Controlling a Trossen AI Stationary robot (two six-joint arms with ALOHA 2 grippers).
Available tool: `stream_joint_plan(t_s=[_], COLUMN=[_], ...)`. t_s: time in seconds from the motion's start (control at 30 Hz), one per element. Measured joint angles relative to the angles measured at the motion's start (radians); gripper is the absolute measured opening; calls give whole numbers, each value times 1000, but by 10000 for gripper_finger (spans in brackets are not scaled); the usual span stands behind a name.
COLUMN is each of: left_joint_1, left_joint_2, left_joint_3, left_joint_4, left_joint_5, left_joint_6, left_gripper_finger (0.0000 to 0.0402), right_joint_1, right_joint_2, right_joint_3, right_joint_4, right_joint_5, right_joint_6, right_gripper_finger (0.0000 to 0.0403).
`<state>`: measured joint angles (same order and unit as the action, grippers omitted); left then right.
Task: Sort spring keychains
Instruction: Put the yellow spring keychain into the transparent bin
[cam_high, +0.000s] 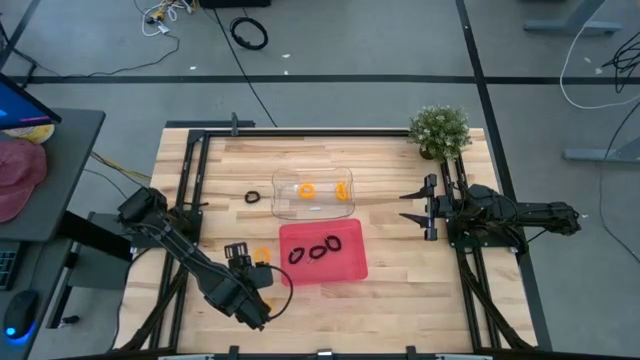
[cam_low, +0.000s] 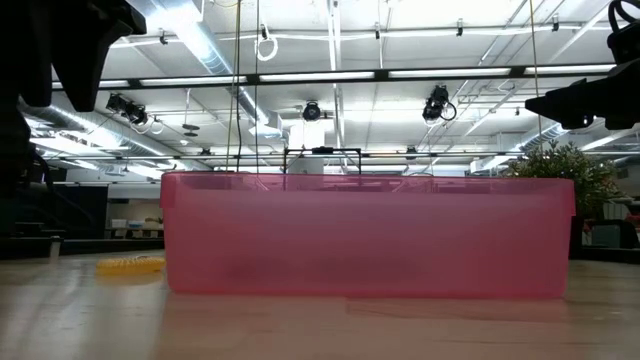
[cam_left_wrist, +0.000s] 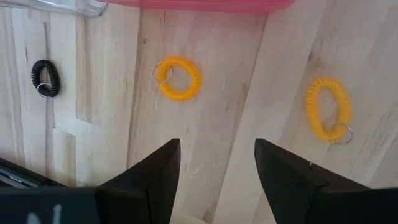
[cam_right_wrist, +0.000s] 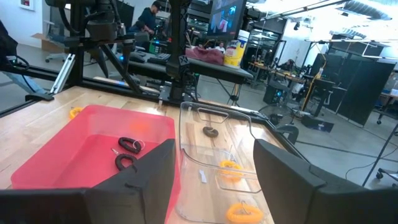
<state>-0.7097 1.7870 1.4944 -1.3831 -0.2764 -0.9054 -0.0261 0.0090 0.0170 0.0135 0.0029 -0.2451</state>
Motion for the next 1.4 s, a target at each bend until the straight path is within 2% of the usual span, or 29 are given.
stream_joint_plan(t_s=[0.4, 0.8, 0.97, 1.4], left_joint_1=[5, 59, 54, 6], left_joint_2=[0, 0, 0, 7], left_joint_3=[0, 0, 0, 2], left_joint_4=[0, 16, 78, 99], left_joint_5=[5, 124, 173, 177], left_joint_6=[0, 98, 133, 105], left_gripper_finger=[211, 211, 211, 211], right_joint_1=[0, 0, 0, 0], right_joint_2=[0, 0, 0, 0], right_joint_3=[0, 0, 0, 0], right_joint_4=[0, 0, 0, 0], right_joint_5=[0, 0, 0, 0], right_joint_6=[0, 0, 0, 0], right_gripper_finger=[222, 222, 222, 222])
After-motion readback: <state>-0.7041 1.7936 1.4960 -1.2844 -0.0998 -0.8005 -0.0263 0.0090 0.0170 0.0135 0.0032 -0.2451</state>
